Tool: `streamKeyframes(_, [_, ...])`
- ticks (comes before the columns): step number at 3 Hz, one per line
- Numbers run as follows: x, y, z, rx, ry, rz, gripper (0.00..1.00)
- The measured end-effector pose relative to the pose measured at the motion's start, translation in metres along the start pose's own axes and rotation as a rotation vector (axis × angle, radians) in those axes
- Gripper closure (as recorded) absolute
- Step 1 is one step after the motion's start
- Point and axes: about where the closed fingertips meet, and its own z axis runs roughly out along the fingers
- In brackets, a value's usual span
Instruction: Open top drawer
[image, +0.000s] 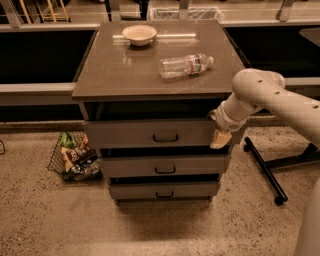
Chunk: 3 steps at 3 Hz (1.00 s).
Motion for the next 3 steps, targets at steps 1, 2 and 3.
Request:
streamKeyframes(1, [-0.002,0.006,-0.01,0.014,-0.014,-0.012,0.64])
streamKeyframes(2, [-0.004,0.004,-0.017,0.014,-0.014,-0.012,0.87])
streamKeyframes(3, [-0.005,0.003,-0.023,0.014,-0.014,-0.012,0.86])
